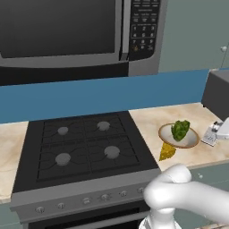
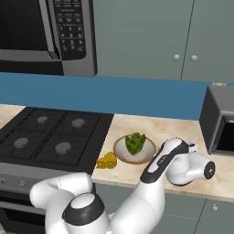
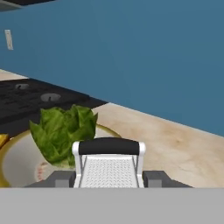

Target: Pick the cheese from the fridge and the cheese grater from the cabinet and place them next to the salad bowl.

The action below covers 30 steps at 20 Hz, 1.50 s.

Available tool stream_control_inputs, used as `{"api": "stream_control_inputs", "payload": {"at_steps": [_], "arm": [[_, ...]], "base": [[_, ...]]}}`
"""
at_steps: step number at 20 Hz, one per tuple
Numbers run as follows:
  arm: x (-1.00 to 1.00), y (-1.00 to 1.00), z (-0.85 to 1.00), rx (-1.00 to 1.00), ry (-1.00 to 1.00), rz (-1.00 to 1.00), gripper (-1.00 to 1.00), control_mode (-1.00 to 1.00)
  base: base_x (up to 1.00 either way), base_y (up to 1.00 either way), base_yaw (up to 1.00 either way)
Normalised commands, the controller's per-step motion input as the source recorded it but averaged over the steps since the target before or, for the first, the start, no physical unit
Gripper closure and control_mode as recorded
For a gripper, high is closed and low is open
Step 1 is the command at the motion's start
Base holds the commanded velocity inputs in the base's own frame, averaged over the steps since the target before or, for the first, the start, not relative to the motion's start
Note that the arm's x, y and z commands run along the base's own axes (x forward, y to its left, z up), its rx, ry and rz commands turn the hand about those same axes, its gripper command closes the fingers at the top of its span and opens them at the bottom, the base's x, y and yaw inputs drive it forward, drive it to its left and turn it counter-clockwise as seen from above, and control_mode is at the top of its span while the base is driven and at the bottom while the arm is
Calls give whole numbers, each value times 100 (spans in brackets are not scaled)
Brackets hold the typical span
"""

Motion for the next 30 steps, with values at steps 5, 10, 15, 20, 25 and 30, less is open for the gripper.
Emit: {"api": "stream_control_inputs", "payload": {"at_steps": [5, 10, 15, 20, 25, 30], "arm": [[22, -12, -31, 0, 0, 5, 100, -100], [24, -10, -21, 1, 0, 5, 100, -100], [34, -3, -24, 0, 0, 8, 100, -100], [28, -6, -34, 0, 0, 7, 100, -100], [11, -5, -50, 0, -5, 7, 100, -100], [0, 0, -22, 0, -7, 11, 100, -100]], "base": [[0, 0, 0], [0, 0, 0], [0, 0, 0], [0, 0, 0], [0, 0, 0], [0, 0, 0]]}}
